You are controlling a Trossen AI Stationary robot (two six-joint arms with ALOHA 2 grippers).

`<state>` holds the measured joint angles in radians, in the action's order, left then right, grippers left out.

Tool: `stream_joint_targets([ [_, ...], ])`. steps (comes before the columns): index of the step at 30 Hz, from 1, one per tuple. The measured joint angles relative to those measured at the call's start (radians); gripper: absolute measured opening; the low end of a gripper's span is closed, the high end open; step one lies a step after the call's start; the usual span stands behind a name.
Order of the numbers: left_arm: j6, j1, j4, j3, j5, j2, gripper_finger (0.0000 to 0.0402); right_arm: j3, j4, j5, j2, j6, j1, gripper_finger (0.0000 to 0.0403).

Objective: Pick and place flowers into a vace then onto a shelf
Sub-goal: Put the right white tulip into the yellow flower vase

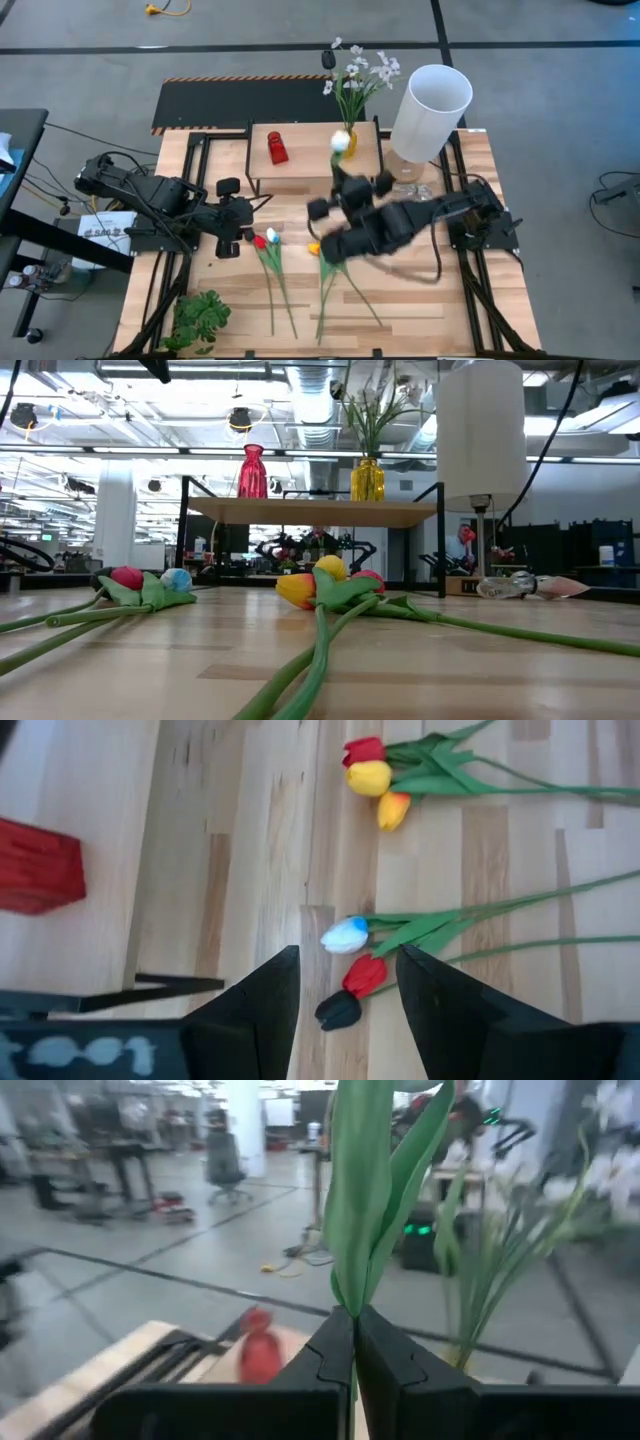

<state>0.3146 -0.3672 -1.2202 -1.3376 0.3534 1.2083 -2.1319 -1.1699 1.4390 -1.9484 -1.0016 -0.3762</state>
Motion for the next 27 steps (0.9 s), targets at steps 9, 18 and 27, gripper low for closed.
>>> stream_joint_targets([
  [9, -0.024, 0.0, 0.03, 0.0, -0.001, 0.0, 0.0158, 0.175, -0.007, -0.115, -0.004, -0.233, -0.138, 0.0],
  [18, -0.023, 0.0, 0.031, 0.0, -0.035, 0.0, 0.0158, 0.359, 0.067, -0.487, -0.004, -0.327, -0.161, 0.0],
  [27, -0.021, 0.0, 0.031, 0.0, -0.044, 0.0, 0.0158, 0.401, 0.404, -0.937, -0.004, -0.075, -0.16, 0.0],
])
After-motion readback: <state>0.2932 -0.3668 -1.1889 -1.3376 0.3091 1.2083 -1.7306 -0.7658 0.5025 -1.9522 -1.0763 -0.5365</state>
